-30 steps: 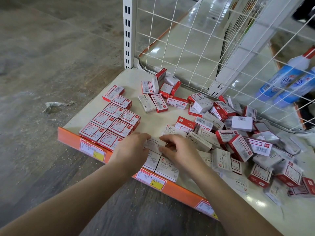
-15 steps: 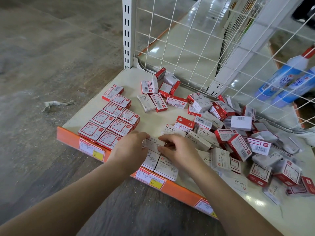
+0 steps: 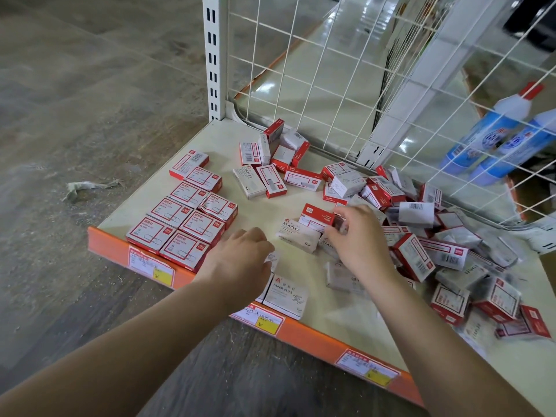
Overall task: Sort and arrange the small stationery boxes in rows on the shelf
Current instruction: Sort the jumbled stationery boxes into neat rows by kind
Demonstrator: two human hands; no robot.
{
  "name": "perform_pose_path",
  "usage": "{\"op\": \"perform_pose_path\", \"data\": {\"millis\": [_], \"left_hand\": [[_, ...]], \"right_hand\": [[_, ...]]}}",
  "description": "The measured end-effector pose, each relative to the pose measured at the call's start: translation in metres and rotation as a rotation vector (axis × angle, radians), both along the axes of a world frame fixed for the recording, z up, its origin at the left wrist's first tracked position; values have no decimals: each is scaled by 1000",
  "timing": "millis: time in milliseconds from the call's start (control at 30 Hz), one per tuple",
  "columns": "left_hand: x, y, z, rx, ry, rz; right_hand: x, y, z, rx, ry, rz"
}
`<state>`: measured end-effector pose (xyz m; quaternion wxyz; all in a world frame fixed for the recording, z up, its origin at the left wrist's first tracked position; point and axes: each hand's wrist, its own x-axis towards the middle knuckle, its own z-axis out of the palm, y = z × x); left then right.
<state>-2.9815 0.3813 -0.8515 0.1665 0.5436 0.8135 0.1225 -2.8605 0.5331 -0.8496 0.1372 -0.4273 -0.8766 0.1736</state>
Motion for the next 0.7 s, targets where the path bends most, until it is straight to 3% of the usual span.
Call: {"op": "perform_pose_path", "data": {"millis": [300, 533, 700], "left_hand": [[0, 7, 4, -37, 9, 0], [1, 3, 4, 27, -23, 19], [2, 3, 4, 111, -81, 84]], "right_hand": [[-12, 8, -5, -74, -78, -27], [-19, 9, -7, -101, 20, -64], [-14, 4, 4, -97, 237, -69]]}}
